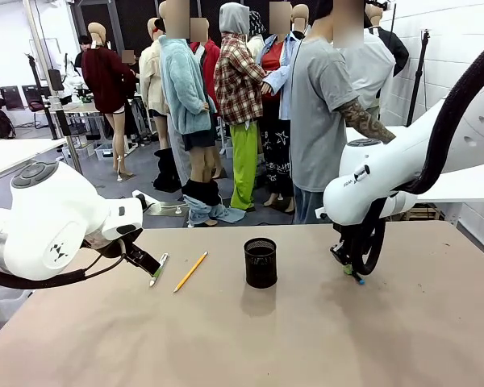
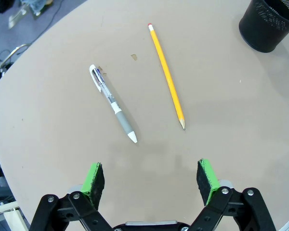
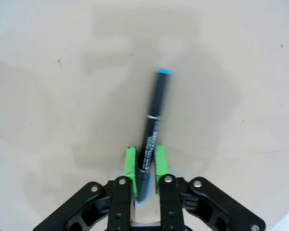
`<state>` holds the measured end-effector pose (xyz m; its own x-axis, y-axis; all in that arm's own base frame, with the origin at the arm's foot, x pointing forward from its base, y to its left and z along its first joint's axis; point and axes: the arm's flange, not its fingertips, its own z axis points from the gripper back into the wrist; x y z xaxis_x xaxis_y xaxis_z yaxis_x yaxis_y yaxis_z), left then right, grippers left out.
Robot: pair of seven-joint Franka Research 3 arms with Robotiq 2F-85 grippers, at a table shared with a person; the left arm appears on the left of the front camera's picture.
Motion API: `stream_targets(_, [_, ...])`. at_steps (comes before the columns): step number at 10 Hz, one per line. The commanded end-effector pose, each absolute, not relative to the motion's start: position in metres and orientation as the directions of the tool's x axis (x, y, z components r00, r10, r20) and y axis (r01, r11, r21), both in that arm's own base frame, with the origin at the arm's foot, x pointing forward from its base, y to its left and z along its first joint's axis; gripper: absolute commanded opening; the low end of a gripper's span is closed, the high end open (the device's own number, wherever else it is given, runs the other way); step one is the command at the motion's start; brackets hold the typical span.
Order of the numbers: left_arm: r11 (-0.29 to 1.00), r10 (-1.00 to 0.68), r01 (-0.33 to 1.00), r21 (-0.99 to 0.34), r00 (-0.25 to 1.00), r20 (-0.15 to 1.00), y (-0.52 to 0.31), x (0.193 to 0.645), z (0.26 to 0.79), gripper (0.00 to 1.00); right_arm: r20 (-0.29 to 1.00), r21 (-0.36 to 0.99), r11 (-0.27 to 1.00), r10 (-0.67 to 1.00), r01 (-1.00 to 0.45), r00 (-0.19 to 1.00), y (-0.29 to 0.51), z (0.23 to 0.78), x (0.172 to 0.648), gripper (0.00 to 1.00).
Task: Place the pens into the pen holder.
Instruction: Pick up a writing instrument from the table and place it into the Pen holder.
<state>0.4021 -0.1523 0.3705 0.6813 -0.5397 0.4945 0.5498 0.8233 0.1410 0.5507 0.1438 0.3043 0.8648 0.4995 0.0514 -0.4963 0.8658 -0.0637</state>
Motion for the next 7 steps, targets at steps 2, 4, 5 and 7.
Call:
stream_targets(2, [0.825, -0.536, 0.547, 0.139, 0.683, 0.496, -0.151, 0.403, 0.371, 1.0, 0.034, -0.04, 0.859, 0.511, -0.51, 0.859, 0.144, 0.313, 0.557, 0.0])
stream_targets(4, [0.825, -0.536, 0.547, 0.139, 0.683, 0.496, -0.151, 0.403, 0.371, 1.0, 0.074, -0.009, 0.817, 0.576, -0.577, 0.814, 0.149, 0.339, 0.55, 0.0])
stream_targets(5, [0.825, -0.536, 0.547, 0.139, 0.683, 0.496, -0.151, 0.403, 0.371, 1.0, 0.12, 0.035, 0.784, 0.612, -0.619, 0.782, 0.151, 0.354, 0.546, 0.0])
stream_targets(7, [0.825, -0.536, 0.547, 0.139, 0.683, 0.496, -0.151, 0.403, 0.371, 1.0, 0.21, 0.111, 0.731, 0.645, -0.673, 0.735, 0.151, 0.387, 0.536, 0.0])
